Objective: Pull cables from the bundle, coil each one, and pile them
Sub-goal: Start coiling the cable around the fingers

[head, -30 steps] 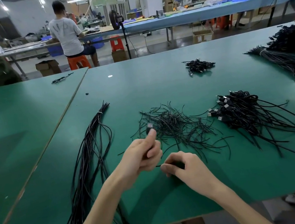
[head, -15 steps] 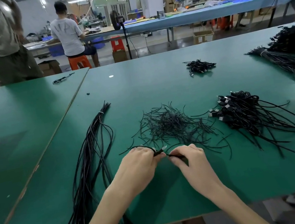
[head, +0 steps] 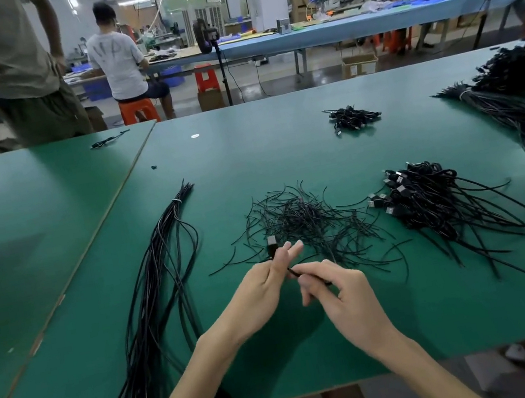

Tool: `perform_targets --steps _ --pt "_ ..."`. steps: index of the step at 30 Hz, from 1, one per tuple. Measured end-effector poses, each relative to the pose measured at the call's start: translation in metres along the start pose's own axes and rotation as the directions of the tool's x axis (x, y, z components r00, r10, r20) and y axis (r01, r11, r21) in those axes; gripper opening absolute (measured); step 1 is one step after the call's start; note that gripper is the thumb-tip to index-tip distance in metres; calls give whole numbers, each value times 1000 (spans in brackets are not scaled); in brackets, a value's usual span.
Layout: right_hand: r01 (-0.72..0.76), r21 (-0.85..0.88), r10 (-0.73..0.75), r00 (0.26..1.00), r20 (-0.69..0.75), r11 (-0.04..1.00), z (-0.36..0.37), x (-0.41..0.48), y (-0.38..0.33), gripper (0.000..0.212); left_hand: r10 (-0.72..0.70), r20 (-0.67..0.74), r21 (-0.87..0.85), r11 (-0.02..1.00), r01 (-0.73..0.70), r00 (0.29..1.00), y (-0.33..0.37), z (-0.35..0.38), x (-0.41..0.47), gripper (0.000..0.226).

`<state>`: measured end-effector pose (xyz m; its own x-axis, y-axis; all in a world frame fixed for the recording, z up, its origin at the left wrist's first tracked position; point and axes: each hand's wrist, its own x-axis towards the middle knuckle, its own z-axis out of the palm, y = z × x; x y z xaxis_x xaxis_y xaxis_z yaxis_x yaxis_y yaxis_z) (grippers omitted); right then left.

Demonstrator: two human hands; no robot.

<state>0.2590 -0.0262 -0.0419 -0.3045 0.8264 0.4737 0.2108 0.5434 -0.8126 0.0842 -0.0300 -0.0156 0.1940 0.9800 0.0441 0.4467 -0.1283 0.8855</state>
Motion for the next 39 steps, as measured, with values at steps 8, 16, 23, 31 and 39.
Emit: perform_targets --steps 8,16,23,31,39 --pt "-146 70 127 967 219 987 3 4 -2 30 -11 -26 -584 812 -6 1000 19 10 -5 68" --pt "-238 70 222 958 183 969 2 5 4 31 -16 -3 -886 464 5 1000 21 2 -5 58" --pt "-220 -108 238 952 193 969 2 5 9 25 2 128 -902 415 115 992 18 -13 -14 57" --pt "-28 -418 96 985 143 908 8 3 11 14 -5 203 -93 995 25 979 29 -39 -28 68" --pt "-56 -389 74 997 31 919 7 4 5 17 30 85 905 415 -90 996 10 -21 -24 48"
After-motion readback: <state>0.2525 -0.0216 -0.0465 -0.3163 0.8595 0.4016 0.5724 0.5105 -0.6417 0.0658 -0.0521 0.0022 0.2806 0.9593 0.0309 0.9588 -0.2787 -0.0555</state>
